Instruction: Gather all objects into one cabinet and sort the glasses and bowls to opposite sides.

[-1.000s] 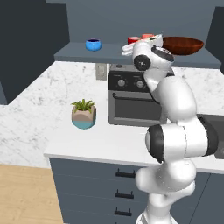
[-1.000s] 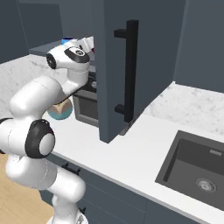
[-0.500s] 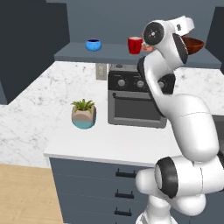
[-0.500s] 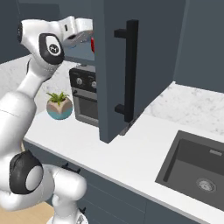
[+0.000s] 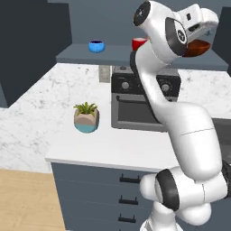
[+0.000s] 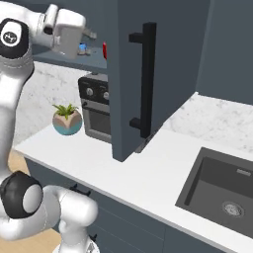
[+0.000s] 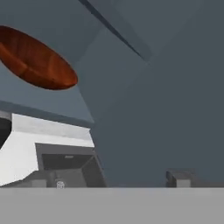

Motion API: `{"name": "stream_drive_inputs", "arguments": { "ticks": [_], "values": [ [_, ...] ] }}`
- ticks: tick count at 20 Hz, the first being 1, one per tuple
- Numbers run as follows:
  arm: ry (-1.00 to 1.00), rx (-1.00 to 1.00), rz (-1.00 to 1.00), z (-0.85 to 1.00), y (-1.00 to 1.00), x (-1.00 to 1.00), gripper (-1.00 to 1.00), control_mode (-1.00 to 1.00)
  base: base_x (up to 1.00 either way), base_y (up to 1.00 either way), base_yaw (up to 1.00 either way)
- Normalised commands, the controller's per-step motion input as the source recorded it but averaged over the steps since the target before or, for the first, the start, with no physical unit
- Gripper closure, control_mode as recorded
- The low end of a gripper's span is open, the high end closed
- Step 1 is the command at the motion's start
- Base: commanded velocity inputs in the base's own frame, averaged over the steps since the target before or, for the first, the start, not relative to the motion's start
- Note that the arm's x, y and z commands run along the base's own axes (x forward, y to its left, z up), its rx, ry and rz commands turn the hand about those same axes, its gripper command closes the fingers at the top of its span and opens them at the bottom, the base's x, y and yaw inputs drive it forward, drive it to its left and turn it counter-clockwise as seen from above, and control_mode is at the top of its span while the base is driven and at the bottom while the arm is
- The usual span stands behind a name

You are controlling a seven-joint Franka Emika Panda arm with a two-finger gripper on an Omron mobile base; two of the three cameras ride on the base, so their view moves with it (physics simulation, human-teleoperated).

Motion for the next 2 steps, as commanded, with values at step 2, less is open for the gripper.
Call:
{"name": "stream_drive_inputs", "arguments": {
  "ticks": [2],
  "values": [
    [0.04, 0.04, -0.18, 0.14, 0.0, -1.0, -1.0, -1.0, 0.0, 0.0, 0.0]
  ]
}}
